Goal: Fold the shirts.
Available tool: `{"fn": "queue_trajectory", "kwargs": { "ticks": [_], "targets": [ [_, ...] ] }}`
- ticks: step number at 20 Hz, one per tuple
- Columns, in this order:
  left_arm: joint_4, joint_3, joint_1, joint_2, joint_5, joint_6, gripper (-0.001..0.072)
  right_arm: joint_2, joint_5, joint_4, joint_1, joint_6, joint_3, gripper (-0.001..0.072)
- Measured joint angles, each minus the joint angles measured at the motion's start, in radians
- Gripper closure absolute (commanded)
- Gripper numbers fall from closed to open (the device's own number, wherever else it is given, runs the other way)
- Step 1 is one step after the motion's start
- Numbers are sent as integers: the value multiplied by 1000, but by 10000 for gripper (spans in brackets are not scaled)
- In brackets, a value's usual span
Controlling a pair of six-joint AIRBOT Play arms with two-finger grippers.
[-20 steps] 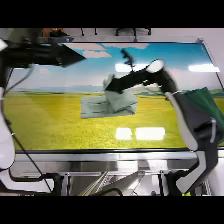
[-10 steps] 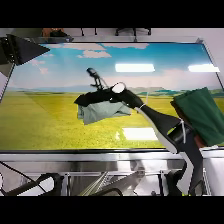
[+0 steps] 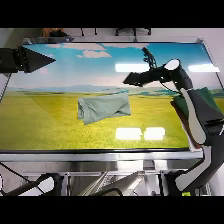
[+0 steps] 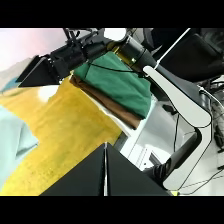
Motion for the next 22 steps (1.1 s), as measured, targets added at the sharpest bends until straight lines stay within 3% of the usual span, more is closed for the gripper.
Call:
{"fn": "queue_trajectory", "kwargs": {
  "ticks": [5,10,11,12,13,15,19,22],
  "targets": [
    [-4,-30,0,0,18,0,692,-49,11,-58,-37,19,-130,113],
    [-4,-35,0,1,24,0,692,-153,-2,80,-9,-57,-166,119],
    [-4,-36,0,1,24,0,692,-168,-1,106,0,-67,-167,246],
    [-4,-36,0,1,26,0,692,-183,0,125,10,-77,-169,489],
    [-4,-36,0,1,26,0,693,-195,3,127,19,-87,-171,592],
    [-4,-36,0,1,26,0,692,-200,27,180,32,-124,-169,689],
    [-4,-36,0,1,26,0,692,-120,73,271,35,-164,-104,691],
    [-4,-36,0,1,26,0,692,-11,76,278,-1,-127,12,690]
  ]
}}
